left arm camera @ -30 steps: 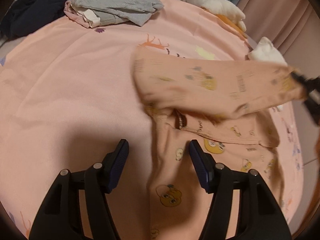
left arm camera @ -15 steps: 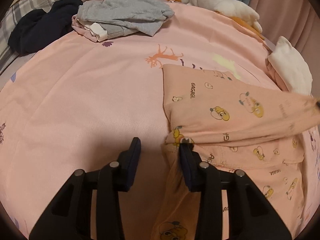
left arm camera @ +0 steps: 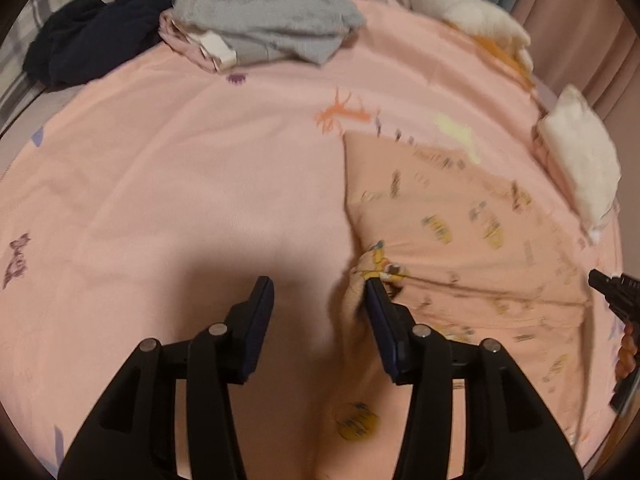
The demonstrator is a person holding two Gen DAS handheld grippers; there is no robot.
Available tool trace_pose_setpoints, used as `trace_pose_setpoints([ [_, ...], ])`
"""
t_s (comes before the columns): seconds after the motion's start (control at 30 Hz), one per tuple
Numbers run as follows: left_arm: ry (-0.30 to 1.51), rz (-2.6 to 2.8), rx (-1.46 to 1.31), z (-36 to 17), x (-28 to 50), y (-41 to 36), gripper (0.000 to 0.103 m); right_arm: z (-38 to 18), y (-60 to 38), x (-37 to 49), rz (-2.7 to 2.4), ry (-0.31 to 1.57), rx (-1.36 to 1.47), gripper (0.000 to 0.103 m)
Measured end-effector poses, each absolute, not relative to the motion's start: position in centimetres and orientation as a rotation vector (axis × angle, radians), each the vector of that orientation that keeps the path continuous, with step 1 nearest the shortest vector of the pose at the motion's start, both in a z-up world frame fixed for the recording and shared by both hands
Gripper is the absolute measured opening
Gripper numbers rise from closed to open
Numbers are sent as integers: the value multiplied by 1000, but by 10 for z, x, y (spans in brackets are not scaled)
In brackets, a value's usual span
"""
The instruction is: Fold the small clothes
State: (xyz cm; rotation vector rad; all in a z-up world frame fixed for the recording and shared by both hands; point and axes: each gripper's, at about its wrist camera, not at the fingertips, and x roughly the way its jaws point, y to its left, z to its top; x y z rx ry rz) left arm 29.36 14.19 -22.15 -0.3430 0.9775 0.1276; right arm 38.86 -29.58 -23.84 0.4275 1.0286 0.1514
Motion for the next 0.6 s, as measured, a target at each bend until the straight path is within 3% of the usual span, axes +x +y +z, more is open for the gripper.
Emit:
trace_pose_setpoints([
  [0.23,877,73,-346,-184,300,122,27,-203,-276,369,257,925,332,8],
  [0.4,981,135,-175,-225,332,87,15,-221,-236,376,329,961,311,8],
  [0.43,1049,140,-157,-242,338,85,15,-230,-228,378,332,988,297,8],
  [0.53,1004,113,-124,-249,330,87,15,-265,-214,380,327,1076,245,8],
  [0.6,1011,118,-91,-249,326,87,15,-280,-216,375,319,1062,239,0],
])
